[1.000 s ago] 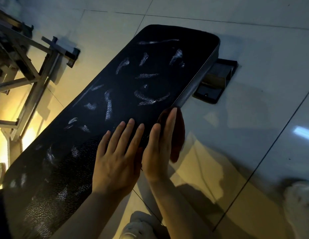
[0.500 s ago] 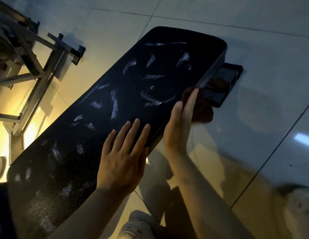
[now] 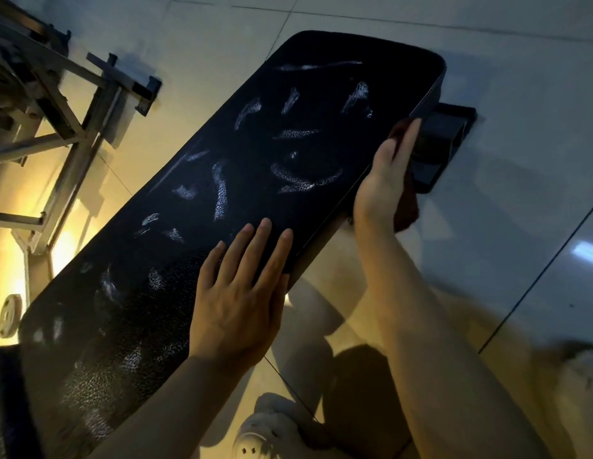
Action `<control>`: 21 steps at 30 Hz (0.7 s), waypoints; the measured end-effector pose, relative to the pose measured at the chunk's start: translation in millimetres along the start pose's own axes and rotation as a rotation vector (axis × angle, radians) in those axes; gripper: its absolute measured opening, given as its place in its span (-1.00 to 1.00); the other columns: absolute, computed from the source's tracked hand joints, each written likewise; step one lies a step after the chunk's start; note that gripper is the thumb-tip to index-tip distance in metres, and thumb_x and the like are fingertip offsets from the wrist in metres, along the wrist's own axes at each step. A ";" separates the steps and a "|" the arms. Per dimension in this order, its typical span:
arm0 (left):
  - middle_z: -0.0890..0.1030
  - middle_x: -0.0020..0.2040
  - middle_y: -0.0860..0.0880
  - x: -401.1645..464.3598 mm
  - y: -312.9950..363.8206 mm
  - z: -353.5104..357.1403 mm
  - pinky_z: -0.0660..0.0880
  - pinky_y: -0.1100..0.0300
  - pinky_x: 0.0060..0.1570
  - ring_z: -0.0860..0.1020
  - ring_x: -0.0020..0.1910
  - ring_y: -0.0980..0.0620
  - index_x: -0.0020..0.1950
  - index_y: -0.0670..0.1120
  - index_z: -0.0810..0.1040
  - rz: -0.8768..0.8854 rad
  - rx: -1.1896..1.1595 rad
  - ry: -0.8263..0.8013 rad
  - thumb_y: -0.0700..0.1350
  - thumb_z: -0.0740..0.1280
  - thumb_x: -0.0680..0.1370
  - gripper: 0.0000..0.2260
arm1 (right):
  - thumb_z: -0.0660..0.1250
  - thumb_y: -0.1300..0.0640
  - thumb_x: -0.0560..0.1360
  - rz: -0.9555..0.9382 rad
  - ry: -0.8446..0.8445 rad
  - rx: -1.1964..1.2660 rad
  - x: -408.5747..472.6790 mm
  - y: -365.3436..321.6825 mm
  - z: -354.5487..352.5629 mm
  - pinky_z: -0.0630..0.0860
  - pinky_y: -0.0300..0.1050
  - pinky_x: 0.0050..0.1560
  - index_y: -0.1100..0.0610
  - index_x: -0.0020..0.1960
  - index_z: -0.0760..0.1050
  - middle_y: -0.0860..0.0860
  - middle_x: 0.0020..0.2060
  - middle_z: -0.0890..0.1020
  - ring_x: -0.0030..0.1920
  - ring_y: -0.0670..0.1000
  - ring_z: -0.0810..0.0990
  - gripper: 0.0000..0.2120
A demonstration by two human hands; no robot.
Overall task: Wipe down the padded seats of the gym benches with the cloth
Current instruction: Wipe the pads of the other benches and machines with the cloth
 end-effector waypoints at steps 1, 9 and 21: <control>0.34 0.48 -0.14 0.4 -0.4 0.5 0.14 -0.09 0.41 0.28 0.47 -0.17 0.53 -0.02 0.19 -0.002 -0.001 -0.007 0.05 -0.12 0.68 -0.56 | -0.05 -0.09 0.60 0.030 0.002 0.022 10.0 -2.8 -0.2 0.13 -0.21 0.49 0.12 0.59 -0.07 0.08 0.58 0.08 0.55 0.01 0.09 -0.37; 0.34 0.49 -0.11 -0.5 -2.4 -2.8 0.09 -0.12 0.45 0.23 0.50 -0.11 0.51 -0.03 0.26 -0.016 -0.096 0.029 0.04 -0.04 0.67 -0.57 | 0.03 -0.04 0.59 0.047 -0.095 0.092 -52.0 6.1 8.1 0.12 -0.02 0.54 0.12 0.59 -0.07 0.08 0.57 0.09 0.55 0.00 0.11 -0.36; 0.34 0.47 0.04 -49.8 -17.6 -68.1 -0.11 0.03 0.44 0.18 0.49 0.07 0.46 0.07 0.33 0.109 -0.329 0.000 0.11 -0.08 0.61 -0.53 | 0.15 0.18 0.66 -0.044 -0.125 -0.066 -202.3 -2.4 12.1 0.12 -0.46 0.40 0.17 0.45 0.30 0.06 0.41 0.34 0.34 -0.33 0.24 -0.63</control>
Point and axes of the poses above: each hand's wrist, its own x-axis towards the middle knuckle, its own z-axis out of the palm, y = z × x, the point moved 6 cm from there along x, towards the middle knuckle
